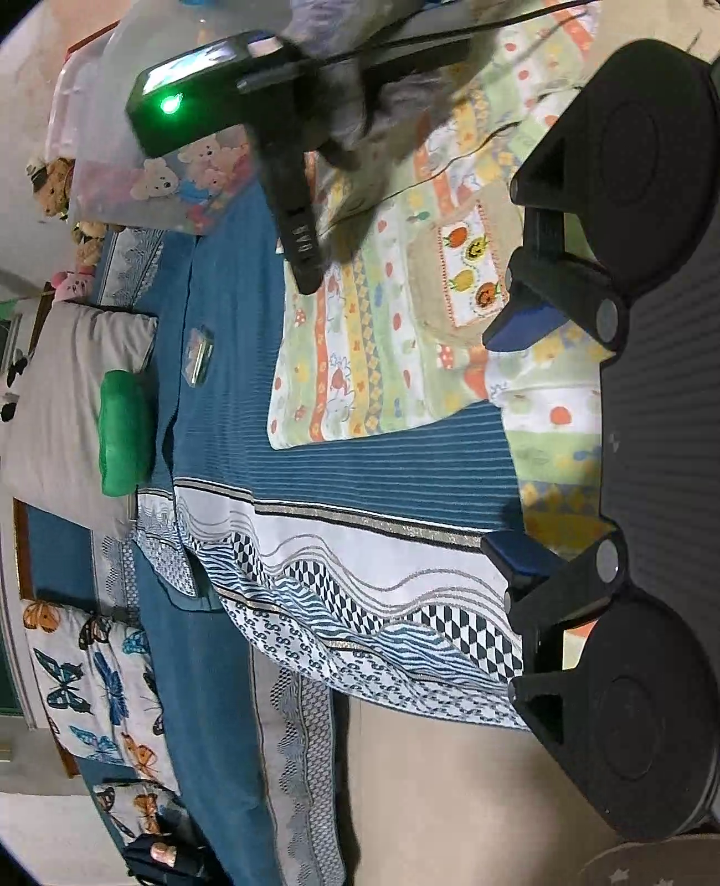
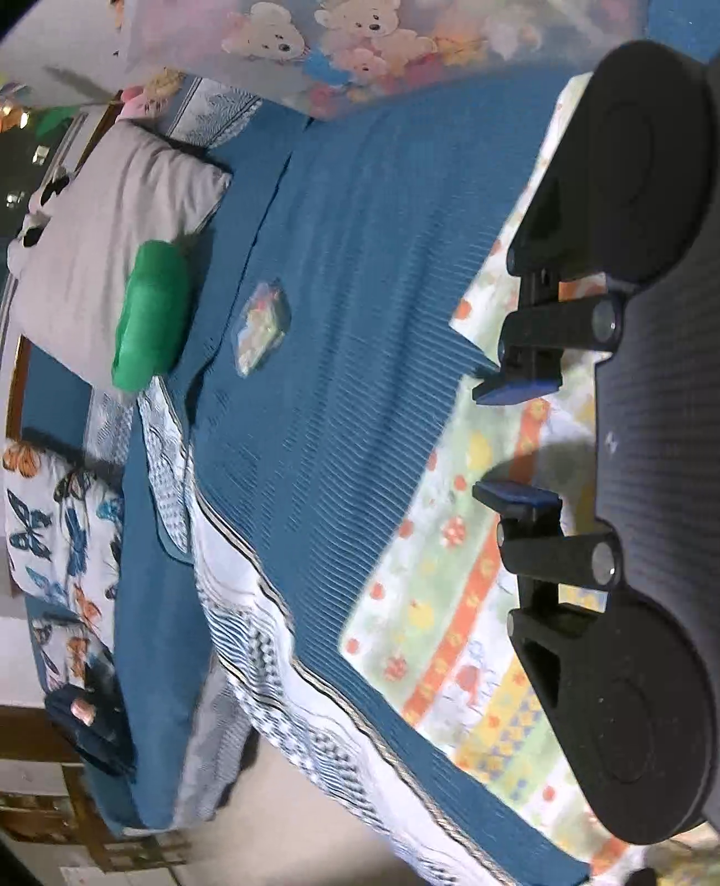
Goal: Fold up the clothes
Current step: 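Open both grippers and smooth the shirt flat on the bed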
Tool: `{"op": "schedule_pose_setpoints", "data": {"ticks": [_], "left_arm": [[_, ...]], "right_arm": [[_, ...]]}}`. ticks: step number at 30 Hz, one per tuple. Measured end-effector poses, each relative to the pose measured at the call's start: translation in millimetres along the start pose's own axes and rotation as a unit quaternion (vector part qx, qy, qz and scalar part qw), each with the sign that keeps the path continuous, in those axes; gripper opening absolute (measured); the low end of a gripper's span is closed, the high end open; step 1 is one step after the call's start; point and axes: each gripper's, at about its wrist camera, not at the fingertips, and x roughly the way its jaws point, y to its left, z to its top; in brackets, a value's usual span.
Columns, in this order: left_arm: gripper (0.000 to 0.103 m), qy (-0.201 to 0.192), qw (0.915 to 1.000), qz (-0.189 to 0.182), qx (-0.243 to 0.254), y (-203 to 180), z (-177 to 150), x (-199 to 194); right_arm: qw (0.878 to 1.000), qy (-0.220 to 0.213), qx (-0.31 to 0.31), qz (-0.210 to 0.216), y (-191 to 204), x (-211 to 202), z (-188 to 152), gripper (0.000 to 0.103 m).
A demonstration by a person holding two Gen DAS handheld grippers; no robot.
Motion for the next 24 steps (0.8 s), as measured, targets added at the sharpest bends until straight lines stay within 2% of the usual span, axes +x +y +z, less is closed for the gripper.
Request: {"op": "schedule_pose_setpoints", "data": {"ticks": [4, 8, 14, 16, 20, 22, 24], "left_arm": [[0.077, -0.001, 0.9999, -0.007, -0.012, -0.2, -2.5, -2.4], [0.078, 0.003, 0.9998, -0.010, -0.014, -5.0, -6.7, -3.5], [0.085, -0.002, 1.0000, -0.007, -0.007, -12.7, -10.4, -10.5], [0.087, -0.005, 0.9999, -0.007, -0.006, -14.5, -11.1, -13.9], [0.091, -0.011, 0.9999, -0.007, -0.004, -18.2, -12.6, -20.2], [0.092, -0.015, 0.9999, -0.006, -0.003, -20.5, -13.7, -23.1], [0.094, -0.019, 0.9998, -0.007, 0.002, -23.5, -15.0, -26.5]], "right_arm": [[1.000, -0.016, 0.014, -0.010, -7.1, -8.2, 4.7, 0.031], [0.999, -0.024, 0.021, 0.003, -9.6, -19.7, 1.2, 0.033], [0.999, -0.027, 0.021, 0.015, -7.8, -28.7, -8.7, 0.042], [0.999, -0.030, 0.026, 0.017, -7.5, -33.4, -12.1, 0.050], [0.998, -0.042, 0.037, 0.018, -8.6, -46.2, -17.5, 0.058], [0.998, -0.053, 0.044, 0.013, -9.6, -54.9, -20.9, 0.070], [0.997, -0.067, 0.050, 0.008, -10.9, -64.9, -25.5, 0.074]]}}
